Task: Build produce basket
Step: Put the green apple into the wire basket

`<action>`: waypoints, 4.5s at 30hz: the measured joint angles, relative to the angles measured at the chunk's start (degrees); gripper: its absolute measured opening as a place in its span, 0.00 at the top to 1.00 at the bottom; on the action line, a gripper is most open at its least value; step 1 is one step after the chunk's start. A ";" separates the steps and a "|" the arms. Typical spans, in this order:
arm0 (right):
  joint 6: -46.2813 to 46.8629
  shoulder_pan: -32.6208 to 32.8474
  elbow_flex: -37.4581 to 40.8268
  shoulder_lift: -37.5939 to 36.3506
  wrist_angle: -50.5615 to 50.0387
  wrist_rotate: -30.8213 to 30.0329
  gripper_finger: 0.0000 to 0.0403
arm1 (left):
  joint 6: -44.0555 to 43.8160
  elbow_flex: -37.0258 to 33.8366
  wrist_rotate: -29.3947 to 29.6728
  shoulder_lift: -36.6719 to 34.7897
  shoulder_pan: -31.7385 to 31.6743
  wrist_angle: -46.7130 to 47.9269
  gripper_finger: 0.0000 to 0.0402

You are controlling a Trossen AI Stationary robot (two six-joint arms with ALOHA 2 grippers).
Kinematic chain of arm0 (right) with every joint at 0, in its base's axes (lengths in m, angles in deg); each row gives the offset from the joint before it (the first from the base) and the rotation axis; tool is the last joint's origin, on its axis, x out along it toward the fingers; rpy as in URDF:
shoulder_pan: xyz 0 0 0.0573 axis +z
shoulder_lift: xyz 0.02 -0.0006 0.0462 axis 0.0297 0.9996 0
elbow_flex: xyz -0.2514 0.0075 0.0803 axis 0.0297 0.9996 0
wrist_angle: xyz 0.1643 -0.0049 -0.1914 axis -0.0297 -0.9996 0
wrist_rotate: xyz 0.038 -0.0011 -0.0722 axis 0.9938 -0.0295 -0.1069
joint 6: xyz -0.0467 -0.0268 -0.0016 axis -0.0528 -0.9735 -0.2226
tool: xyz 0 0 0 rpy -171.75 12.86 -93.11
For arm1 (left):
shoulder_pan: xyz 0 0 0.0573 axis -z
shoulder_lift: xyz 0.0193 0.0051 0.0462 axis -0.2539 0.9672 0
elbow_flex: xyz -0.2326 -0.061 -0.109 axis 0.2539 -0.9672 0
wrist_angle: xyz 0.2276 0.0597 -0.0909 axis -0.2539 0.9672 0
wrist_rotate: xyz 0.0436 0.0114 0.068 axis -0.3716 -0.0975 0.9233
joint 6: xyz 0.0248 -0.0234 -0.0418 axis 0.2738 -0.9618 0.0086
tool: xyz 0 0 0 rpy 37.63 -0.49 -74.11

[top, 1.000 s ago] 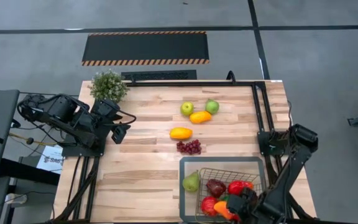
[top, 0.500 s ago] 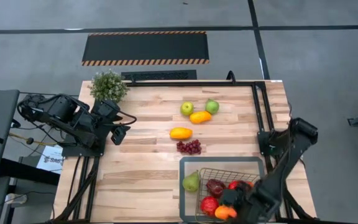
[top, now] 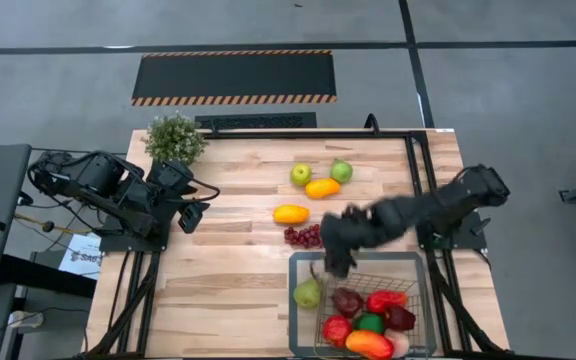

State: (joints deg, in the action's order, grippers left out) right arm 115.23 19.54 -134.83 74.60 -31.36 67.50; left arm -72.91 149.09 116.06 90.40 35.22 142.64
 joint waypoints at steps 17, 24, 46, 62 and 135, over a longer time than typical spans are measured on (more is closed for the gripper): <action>-40.09 -26.09 0.07 11.06 7.21 4.17 0.03 | 0.42 0.00 2.18 -0.02 -0.01 1.64 0.35; -31.19 -31.39 -0.09 14.90 20.25 3.80 0.03 | 0.40 0.00 4.59 -0.02 0.00 2.75 0.35; 3.32 -35.94 -13.16 31.76 16.47 -4.65 0.03 | 1.32 0.00 4.54 -0.04 -0.02 4.76 0.35; 6.21 -36.62 -14.32 33.76 11.75 -3.97 0.03 | 3.24 0.00 4.94 -0.04 -0.03 4.85 0.35; 35.15 21.35 -14.32 6.91 -17.14 -0.79 0.15 | -0.34 0.00 5.04 -0.04 -0.01 4.85 0.35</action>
State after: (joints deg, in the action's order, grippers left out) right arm 150.38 40.89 -149.15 81.51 -48.50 66.71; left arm -73.25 149.09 121.10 90.35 35.21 147.50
